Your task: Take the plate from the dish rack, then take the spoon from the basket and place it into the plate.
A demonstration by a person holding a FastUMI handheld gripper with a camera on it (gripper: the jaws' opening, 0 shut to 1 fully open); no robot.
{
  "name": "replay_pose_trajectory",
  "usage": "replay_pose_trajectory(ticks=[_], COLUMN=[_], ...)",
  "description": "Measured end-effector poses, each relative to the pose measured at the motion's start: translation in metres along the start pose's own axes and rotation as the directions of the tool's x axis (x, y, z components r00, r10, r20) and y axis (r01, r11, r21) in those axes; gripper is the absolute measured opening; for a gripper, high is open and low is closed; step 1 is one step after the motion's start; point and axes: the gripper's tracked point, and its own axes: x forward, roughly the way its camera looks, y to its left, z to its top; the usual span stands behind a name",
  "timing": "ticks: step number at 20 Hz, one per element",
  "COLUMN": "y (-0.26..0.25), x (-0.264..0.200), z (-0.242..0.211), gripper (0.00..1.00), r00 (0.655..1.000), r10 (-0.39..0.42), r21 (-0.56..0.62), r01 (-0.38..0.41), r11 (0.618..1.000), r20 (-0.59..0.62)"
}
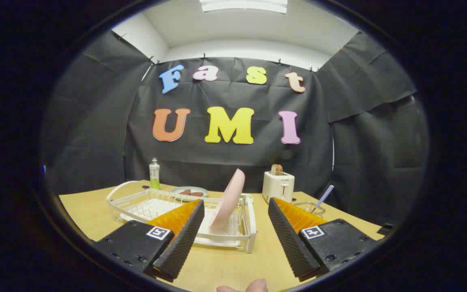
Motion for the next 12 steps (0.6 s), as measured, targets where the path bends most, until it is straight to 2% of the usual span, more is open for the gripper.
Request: replay_pose_trajectory(ticks=[2, 7, 12], y=[0.011, 0.015, 0.019], x=[-0.002, -0.003, -0.001], z=[0.002, 0.014, 0.005], gripper=[1.00, 1.00, 1.00], r00=[1.000, 0.998, 0.999], r10=[0.020, 0.015, 0.030], r21=[0.003, -0.027, -0.035], r01=[-0.020, -0.013, -0.029], r11=[1.000, 1.000, 0.999], r20=[0.013, 0.061, 0.022])
